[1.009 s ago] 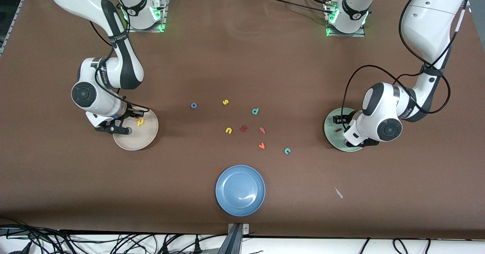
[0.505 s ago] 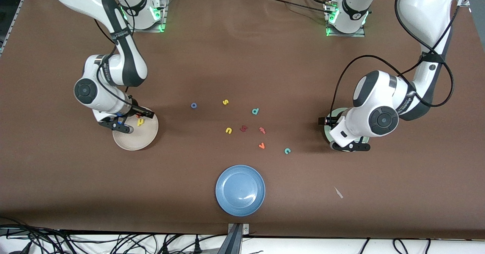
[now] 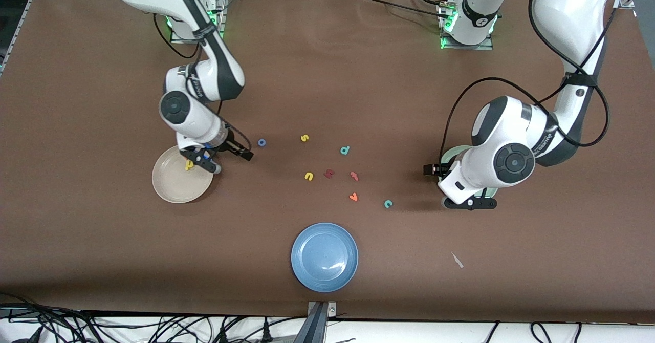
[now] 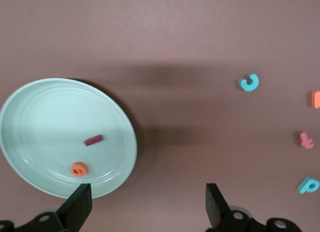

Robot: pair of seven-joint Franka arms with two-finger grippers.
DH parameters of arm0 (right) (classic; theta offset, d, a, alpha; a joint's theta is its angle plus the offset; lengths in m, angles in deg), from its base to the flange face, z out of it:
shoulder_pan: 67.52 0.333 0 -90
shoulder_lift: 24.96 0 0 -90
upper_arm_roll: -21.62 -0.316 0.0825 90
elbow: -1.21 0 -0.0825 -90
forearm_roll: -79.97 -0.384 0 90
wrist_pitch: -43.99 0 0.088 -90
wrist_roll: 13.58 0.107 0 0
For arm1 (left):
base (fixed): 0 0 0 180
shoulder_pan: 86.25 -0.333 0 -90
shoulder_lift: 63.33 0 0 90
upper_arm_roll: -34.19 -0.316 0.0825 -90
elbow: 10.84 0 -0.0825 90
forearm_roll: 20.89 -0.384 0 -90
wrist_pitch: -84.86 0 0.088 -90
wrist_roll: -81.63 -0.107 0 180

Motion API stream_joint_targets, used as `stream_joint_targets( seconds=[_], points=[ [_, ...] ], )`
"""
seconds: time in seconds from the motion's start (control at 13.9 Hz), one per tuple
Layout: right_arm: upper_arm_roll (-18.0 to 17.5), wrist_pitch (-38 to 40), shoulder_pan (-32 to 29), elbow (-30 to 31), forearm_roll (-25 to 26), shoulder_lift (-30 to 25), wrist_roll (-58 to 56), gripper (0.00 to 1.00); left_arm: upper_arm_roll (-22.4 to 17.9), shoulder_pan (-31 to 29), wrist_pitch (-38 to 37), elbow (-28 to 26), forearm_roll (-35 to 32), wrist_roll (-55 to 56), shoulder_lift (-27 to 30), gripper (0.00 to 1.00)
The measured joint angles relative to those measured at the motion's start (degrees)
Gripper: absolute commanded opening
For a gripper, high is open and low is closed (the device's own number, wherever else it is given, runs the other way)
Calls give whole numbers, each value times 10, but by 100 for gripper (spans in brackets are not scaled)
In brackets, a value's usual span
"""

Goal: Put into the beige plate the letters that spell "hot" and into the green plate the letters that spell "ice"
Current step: 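Grasp the blue ring with the right gripper while the left gripper grasps cyan c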

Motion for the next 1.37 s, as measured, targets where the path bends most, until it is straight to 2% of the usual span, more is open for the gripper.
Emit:
stream_joint_targets(
  seconds=[0.14, 0.43, 0.79, 0.94, 1.23, 1.37],
  points=[
    [0, -18, 23, 4, 0, 11, 25, 100, 0, 18, 12, 16, 0, 63, -22, 100],
    [0, -56, 41, 31, 0, 18, 41, 99, -1, 43, 98, 24, 0, 186, -62, 100],
    [0, -86, 58, 44, 0, 32, 50, 85, -1, 54, 221, 27, 0, 289, -111, 94],
    [0, -88, 58, 44, 0, 34, 52, 80, -6, 75, 234, 39, 0, 309, -129, 92],
    [0, -88, 58, 44, 0, 34, 53, 72, -76, 153, 223, 63, 0, 322, -146, 91],
    [0, -89, 58, 44, 0, 34, 53, 67, -91, 169, 220, 70, 0, 327, -150, 90]
  ],
)
